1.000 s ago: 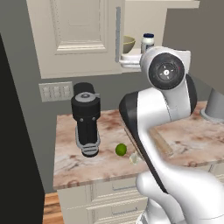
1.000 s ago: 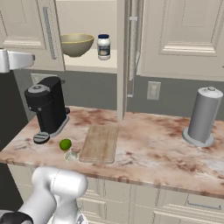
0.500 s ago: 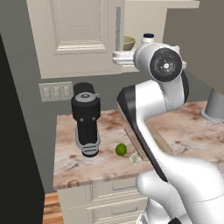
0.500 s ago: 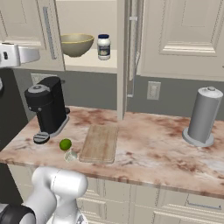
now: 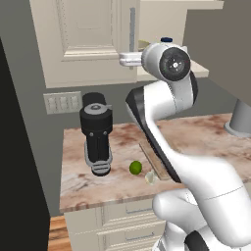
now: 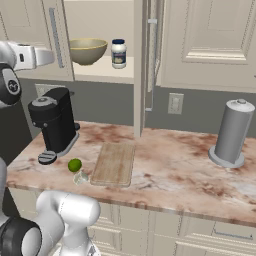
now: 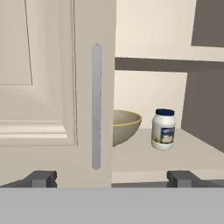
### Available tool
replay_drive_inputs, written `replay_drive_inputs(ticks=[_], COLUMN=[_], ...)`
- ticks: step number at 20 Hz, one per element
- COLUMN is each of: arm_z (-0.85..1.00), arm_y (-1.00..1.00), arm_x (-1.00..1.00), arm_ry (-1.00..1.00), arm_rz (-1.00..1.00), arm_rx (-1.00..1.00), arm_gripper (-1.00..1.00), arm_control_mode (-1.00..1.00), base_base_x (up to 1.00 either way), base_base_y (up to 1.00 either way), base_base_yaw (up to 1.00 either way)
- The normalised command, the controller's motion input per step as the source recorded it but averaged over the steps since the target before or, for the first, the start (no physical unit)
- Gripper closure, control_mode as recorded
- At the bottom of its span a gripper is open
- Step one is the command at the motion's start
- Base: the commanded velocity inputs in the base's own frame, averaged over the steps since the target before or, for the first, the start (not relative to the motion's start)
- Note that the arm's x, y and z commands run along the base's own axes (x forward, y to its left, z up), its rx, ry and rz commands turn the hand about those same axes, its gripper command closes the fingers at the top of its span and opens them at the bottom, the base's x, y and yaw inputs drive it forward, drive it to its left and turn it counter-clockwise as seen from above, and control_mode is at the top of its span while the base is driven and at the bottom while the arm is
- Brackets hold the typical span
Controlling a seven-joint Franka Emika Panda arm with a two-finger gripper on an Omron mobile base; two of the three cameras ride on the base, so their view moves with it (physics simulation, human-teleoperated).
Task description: Open the cabinet. Place the bowl and condiment on the counter. Then place the lime and garlic on the cutting board.
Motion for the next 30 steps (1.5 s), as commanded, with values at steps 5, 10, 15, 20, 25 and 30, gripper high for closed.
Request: replay_drive_inputs(ticks=[5, 10, 15, 20, 25, 30], arm_z=[0.0, 0.0, 0.0, 0.0, -0.02, 0.0], arm_y=[0.12, 0.09, 0.0, 0.0, 0.0, 0.0], arm_x=[0.48, 0.42, 0.37, 0.36, 0.37, 0.36], arm_ry=[0.0, 0.0, 0.0, 0.0, 0.0, 0.0], arm_rz=[0.02, 0.01, 0.03, 0.04, 0.04, 0.04], arm_rx=[0.02, 0.01, 0.0, 0.0, 0.0, 0.0], arm_gripper=[-1.0, -1.0, -1.0, -1.0, -1.0, -1.0], arm_control_mode=[-1.0, -1.0, -1.0, -1.0, -1.0, -1.0], base_base_x=[0.0, 0.0, 0.0, 0.0, 0.0, 0.0], base_base_y=[0.0, 0.0, 0.0, 0.0, 0.0, 0.0], base_base_yaw=[0.0, 0.0, 0.0, 0.0, 0.0, 0.0])
